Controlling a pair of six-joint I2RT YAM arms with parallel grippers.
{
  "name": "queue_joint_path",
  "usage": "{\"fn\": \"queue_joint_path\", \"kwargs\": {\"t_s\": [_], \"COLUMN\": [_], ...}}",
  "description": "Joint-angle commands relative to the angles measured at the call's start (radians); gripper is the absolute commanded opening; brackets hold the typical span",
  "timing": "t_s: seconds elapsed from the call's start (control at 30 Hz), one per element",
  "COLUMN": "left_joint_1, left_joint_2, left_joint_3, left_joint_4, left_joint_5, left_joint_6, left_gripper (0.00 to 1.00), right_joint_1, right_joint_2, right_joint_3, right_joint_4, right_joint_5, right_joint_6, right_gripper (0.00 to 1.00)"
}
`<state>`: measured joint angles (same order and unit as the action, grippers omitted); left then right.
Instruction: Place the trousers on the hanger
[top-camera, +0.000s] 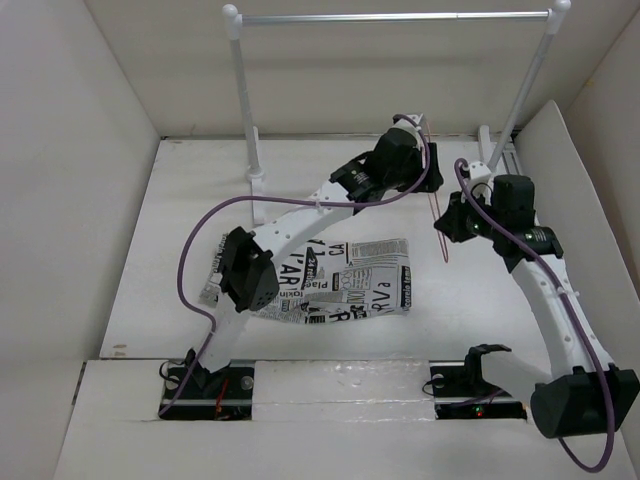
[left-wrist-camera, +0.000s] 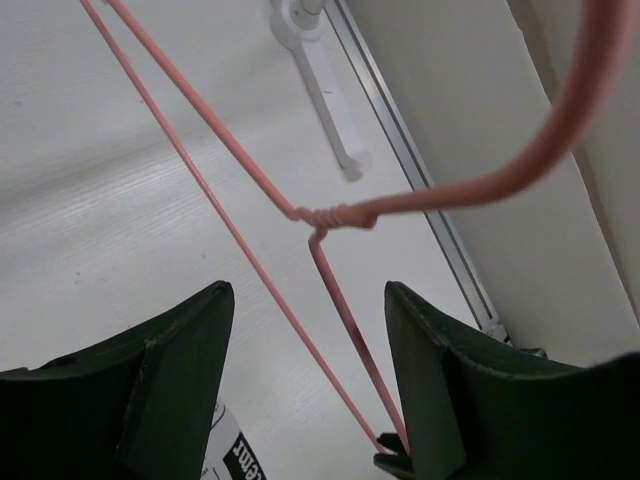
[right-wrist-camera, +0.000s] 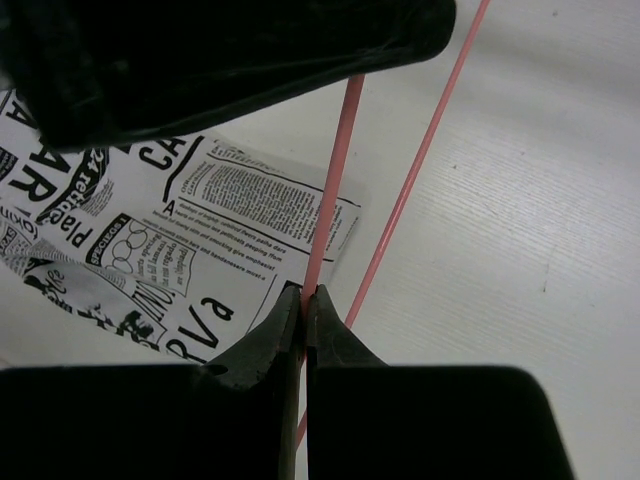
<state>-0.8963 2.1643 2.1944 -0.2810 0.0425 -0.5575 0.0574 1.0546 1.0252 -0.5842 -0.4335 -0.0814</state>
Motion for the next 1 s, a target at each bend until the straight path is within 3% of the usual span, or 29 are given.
{"fn": "queue_joint_path", "kwargs": {"t_s": [0.0, 0.13, 0.33, 0.37, 0.43, 0.53, 0.57, 0.6, 0.67, 0.73, 0.8, 0.87, 0.9, 0.93, 0.97], "left_joint_1": [-0.009, -0.009, -0.009, -0.009, -0.009, -0.009, -0.009, -0.009, -0.018, -0.048, -0.064, -0.076, -0.094, -0.095, -0.095], "left_joint_2": [-0.012, 0.019, 0.0, -0.004, -0.026, -0.11, -0.147, -0.217, -0.277, -0.349, -0.398, -0.42, -0.423, -0.423, -0.42], "left_joint_3": [0.065, 0.076, 0.028, 0.012, -0.057, -0.235, -0.31, -0.45, -0.563, -0.698, -0.813, -0.889, -0.994, -0.995, -1.01], "left_joint_4": [0.046, 0.052, 0.083, 0.097, 0.109, 0.184, 0.272, 0.326, 0.417, 0.472, 0.545, 0.62, 0.667, 0.668, 0.671], "left_joint_5": [-0.101, -0.115, -0.112, -0.11, -0.101, -0.064, -0.05, -0.017, -0.01, -0.023, -0.032, -0.032, -0.07, -0.07, -0.085], "left_joint_6": [-0.007, -0.033, -0.05, -0.058, -0.068, -0.114, -0.133, -0.172, -0.215, -0.254, -0.287, -0.367, -0.427, -0.427, -0.433], "left_gripper": [0.57, 0.49, 0.21, 0.05, 0.0, 0.0, 0.0, 0.0, 0.0, 0.0, 0.0, 0.0, 0.0, 0.0, 0.0], "right_joint_1": [0.033, 0.076, 0.12, 0.121, 0.131, 0.131, 0.131, 0.131, 0.117, 0.098, 0.087, 0.076, 0.076, 0.076, 0.065], "right_joint_2": [-0.039, -0.061, -0.087, -0.097, -0.117, -0.175, -0.192, -0.192, -0.193, -0.191, -0.199, -0.202, -0.191, -0.191, -0.183], "right_joint_3": [-0.004, -0.007, -0.043, -0.053, -0.068, -0.091, -0.074, -0.057, -0.019, 0.027, 0.027, -0.009, -0.077, -0.077, -0.129], "right_joint_4": [0.014, -0.022, -0.101, -0.108, -0.14, -0.169, -0.187, -0.219, -0.308, -0.37, -0.373, -0.32, -0.257, -0.234, -0.194], "right_joint_5": [0.045, 0.096, 0.191, 0.196, 0.211, 0.194, 0.19, 0.184, 0.17, 0.151, 0.122, 0.075, 0.026, 0.022, 0.01], "right_joint_6": [0.011, 0.014, 0.006, 0.012, 0.025, 0.042, 0.042, 0.031, -0.003, -0.029, -0.052, -0.05, -0.052, -0.052, -0.047], "right_gripper": [0.0, 0.0, 0.0, 0.0, 0.0, 0.37, 0.57, 0.64, 0.72, 0.73, 0.69, 0.45, 0.07, 0.07, 0.0]}}
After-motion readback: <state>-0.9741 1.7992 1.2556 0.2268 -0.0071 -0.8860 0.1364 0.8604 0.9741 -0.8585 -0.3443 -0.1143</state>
